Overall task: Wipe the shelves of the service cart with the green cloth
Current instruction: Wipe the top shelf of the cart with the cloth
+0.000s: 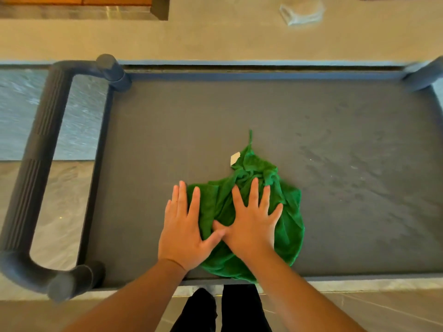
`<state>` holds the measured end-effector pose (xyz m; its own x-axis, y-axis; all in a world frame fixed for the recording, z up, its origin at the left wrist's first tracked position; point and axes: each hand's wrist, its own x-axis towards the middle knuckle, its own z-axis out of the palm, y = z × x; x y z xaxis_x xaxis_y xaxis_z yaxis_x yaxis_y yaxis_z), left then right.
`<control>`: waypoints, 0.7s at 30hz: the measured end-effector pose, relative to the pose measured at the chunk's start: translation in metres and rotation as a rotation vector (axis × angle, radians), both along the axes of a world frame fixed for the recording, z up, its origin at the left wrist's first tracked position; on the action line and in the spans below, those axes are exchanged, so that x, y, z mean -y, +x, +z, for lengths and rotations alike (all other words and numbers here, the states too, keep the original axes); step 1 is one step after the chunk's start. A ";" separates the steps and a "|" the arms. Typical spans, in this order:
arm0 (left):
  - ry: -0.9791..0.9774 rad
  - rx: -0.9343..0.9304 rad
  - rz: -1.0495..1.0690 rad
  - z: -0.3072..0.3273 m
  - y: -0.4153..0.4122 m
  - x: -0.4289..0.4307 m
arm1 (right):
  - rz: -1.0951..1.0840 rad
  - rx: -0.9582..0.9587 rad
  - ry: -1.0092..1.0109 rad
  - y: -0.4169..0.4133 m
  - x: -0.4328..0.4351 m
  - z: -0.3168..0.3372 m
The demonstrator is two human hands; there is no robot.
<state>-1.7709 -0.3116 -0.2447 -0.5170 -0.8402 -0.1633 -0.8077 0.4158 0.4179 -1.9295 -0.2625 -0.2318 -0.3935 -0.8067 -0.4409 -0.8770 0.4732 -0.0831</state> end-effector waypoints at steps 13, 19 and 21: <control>-0.010 -0.022 0.001 -0.001 0.000 0.020 | -0.039 -0.071 -0.121 -0.030 0.093 -0.010; -0.002 -0.001 -0.001 0.000 -0.002 0.022 | -0.054 -0.085 -0.116 -0.043 0.127 -0.010; -0.002 0.026 -0.005 -0.001 -0.001 0.022 | -0.060 -0.090 -0.131 -0.048 0.142 -0.011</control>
